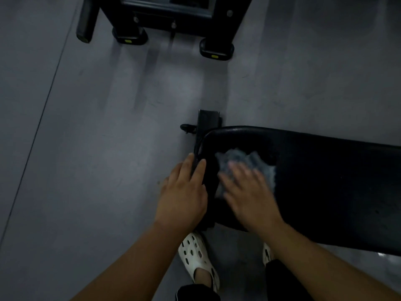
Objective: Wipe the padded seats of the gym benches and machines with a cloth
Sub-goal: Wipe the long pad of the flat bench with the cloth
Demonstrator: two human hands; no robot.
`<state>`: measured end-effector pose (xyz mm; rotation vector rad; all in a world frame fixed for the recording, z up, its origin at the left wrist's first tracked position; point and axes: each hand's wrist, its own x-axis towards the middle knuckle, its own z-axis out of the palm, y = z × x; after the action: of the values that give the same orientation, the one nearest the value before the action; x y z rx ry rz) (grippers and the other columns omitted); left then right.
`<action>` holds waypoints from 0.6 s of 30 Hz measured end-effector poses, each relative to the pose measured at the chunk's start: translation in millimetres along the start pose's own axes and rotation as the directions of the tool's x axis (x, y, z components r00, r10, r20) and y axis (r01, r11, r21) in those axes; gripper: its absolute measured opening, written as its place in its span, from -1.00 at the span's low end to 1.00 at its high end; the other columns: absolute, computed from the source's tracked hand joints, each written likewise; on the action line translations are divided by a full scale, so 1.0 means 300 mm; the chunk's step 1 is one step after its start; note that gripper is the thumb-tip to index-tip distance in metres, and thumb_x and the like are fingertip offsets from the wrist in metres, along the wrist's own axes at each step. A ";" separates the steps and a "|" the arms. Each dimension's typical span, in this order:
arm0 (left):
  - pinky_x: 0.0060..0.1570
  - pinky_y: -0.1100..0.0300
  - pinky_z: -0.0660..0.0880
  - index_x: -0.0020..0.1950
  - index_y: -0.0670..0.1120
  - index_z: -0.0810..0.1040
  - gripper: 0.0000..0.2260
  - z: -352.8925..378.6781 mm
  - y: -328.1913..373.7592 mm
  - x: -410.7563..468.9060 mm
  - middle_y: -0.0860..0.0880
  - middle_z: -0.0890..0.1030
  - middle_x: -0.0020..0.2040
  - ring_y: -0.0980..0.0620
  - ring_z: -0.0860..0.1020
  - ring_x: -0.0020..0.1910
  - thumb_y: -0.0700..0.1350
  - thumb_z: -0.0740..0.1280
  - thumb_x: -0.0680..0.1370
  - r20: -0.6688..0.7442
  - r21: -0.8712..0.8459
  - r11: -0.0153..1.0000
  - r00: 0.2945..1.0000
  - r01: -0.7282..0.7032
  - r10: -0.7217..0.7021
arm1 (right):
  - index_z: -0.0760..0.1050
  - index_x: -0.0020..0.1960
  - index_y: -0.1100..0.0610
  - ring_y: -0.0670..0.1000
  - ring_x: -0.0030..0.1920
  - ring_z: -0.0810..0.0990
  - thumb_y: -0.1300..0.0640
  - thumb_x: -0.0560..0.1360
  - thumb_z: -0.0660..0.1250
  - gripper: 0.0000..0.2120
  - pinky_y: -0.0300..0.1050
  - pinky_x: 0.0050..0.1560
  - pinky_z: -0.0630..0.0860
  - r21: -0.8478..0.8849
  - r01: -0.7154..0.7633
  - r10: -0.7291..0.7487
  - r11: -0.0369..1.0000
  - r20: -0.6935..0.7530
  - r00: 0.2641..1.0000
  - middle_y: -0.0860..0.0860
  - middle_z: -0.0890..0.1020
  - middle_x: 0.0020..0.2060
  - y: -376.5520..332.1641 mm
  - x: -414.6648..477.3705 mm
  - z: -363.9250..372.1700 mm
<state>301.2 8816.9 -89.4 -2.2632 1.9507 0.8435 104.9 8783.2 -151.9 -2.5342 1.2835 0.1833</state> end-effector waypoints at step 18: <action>0.47 -0.06 0.24 0.50 -0.16 0.37 -0.36 0.139 0.087 0.113 -0.18 0.32 0.53 -0.16 0.29 0.51 -0.01 0.14 0.42 -0.040 0.151 0.947 0.956 -0.282 0.291 | 0.18 0.59 -0.02 0.14 0.59 0.09 -0.11 0.57 0.04 -0.40 0.28 0.51 0.08 0.012 -0.297 0.297 0.955 -0.097 0.950 0.03 0.15 0.60 0.083 0.061 -0.026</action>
<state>263.7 8796.0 -131.0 -1.9788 2.3246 0.6325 95.4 8752.9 -154.0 -2.3639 1.7018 0.1251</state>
